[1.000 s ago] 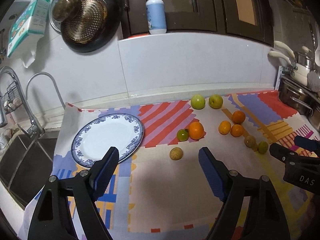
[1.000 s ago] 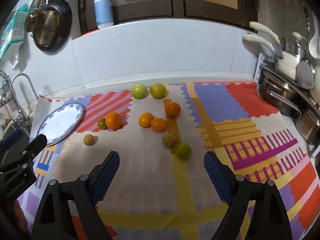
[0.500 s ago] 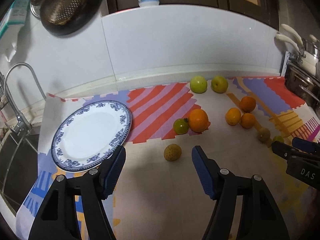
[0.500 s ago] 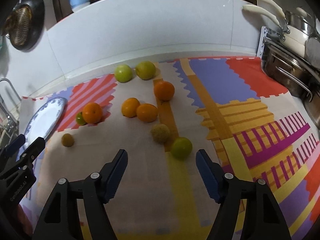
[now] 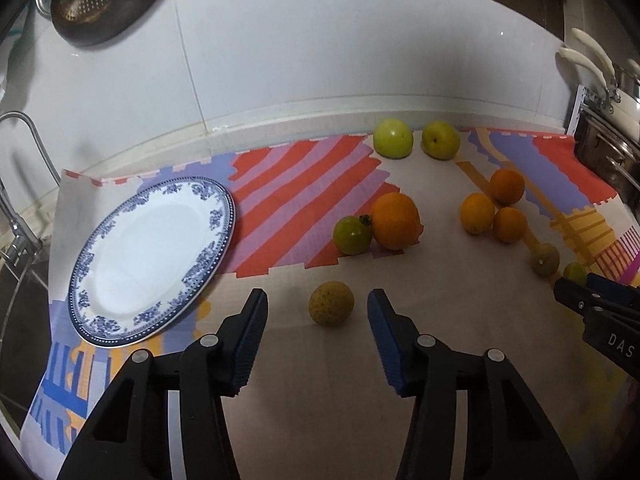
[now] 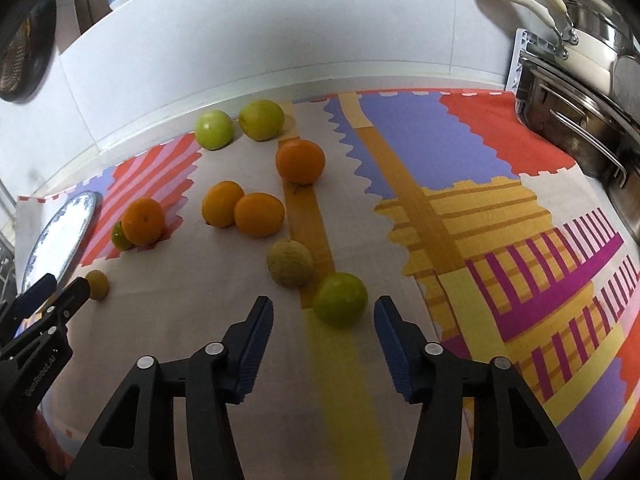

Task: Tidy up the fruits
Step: 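Move the left tool toward the small brown fruit while the right tool approaches the small green lime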

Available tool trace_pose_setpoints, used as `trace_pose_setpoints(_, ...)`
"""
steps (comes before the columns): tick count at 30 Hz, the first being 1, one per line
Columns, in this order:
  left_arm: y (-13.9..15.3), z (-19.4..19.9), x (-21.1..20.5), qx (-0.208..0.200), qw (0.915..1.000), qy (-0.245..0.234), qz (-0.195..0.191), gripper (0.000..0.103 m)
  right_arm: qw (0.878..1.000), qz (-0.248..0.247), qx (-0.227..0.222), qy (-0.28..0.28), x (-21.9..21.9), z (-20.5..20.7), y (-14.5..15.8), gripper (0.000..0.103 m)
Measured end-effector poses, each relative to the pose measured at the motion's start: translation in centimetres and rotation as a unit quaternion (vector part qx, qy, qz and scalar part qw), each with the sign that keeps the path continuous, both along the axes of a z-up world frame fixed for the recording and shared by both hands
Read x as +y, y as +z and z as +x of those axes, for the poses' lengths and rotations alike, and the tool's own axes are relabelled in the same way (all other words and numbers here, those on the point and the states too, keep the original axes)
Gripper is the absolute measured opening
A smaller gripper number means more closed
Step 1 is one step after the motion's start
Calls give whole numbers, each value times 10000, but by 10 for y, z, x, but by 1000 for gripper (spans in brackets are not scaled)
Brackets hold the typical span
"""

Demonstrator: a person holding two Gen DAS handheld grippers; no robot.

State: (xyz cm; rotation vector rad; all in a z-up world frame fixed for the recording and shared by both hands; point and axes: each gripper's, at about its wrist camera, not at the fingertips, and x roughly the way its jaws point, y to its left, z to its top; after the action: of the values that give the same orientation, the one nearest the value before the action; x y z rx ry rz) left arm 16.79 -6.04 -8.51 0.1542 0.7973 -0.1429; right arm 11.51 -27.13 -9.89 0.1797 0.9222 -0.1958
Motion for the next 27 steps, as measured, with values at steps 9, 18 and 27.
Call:
trace_pose_setpoints(9, -10, 8, -3, 154, 9999, -43, 14, 45, 9999, -128, 37, -70, -4, 6, -4, 38)
trace_pose_setpoints(18, -16, 14, -4, 340, 9994, -53, -50, 36, 9997, -203, 79, -99, -3, 8, -5, 31)
trace_pose_setpoints(27, -18, 15, -4, 345, 9993, -85, -99, 28, 9997, -227, 44, -30, 0, 4, -2, 31)
